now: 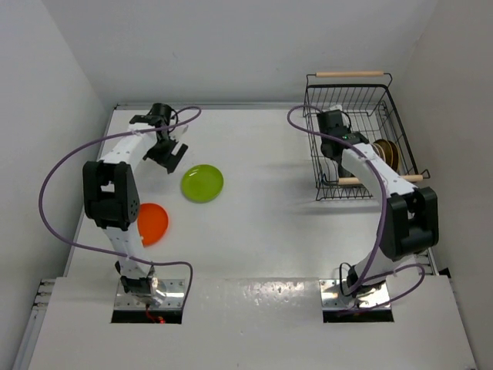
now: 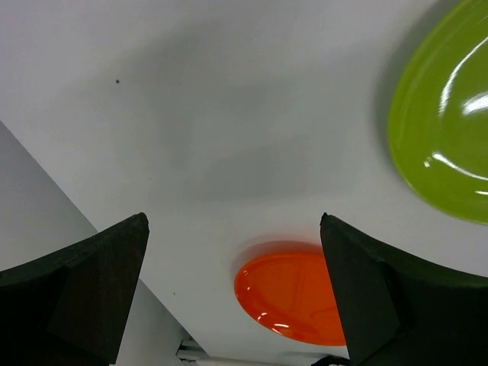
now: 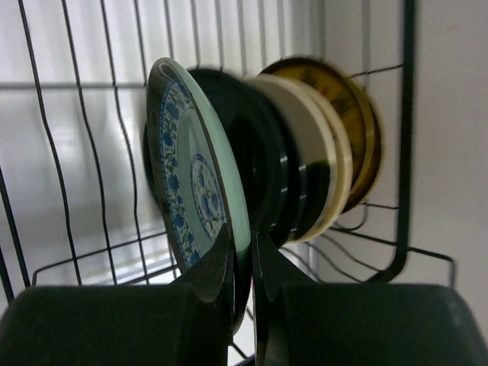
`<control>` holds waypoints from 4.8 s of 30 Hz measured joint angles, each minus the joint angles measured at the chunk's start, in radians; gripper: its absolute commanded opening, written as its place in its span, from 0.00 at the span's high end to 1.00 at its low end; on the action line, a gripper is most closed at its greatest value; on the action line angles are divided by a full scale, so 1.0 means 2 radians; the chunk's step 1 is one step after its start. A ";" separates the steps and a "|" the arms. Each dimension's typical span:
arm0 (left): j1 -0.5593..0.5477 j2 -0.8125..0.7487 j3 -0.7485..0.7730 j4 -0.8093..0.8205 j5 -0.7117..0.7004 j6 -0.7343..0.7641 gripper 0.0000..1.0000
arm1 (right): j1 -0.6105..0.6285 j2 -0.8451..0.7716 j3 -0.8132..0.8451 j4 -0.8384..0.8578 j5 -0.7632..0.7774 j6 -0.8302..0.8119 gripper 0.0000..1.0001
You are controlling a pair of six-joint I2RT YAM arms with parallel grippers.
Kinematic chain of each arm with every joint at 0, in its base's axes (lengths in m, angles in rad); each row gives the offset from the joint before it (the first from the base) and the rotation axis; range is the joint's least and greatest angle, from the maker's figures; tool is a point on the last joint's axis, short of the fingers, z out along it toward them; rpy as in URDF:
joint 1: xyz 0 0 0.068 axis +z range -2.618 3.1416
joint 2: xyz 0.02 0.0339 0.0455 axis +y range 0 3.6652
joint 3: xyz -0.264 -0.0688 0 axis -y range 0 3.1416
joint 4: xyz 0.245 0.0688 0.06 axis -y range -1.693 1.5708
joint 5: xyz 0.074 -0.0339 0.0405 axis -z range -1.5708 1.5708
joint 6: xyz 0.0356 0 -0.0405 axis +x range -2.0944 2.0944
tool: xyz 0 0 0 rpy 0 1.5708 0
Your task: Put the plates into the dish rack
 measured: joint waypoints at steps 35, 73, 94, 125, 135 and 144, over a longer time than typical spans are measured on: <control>0.112 0.007 0.018 -0.022 0.037 0.033 0.00 | 0.073 -0.033 0.096 0.035 -0.150 0.084 0.12; 0.151 0.008 0.009 -0.023 0.067 0.020 0.00 | 0.193 0.433 0.293 0.135 -0.612 0.420 1.00; 0.151 0.009 0.011 -0.027 0.080 0.018 0.03 | 0.042 -0.061 0.205 0.035 0.019 -0.015 1.00; 0.151 0.012 -0.010 -0.036 0.102 0.073 0.04 | -0.009 0.047 -0.018 0.005 0.002 0.084 0.91; 0.193 -0.043 -0.162 -0.057 0.137 0.236 0.04 | -0.007 0.049 -0.008 -0.013 -0.022 0.087 0.34; 0.260 0.017 -0.157 -0.067 0.138 0.247 0.11 | 0.004 0.004 0.026 -0.027 -0.037 0.063 0.21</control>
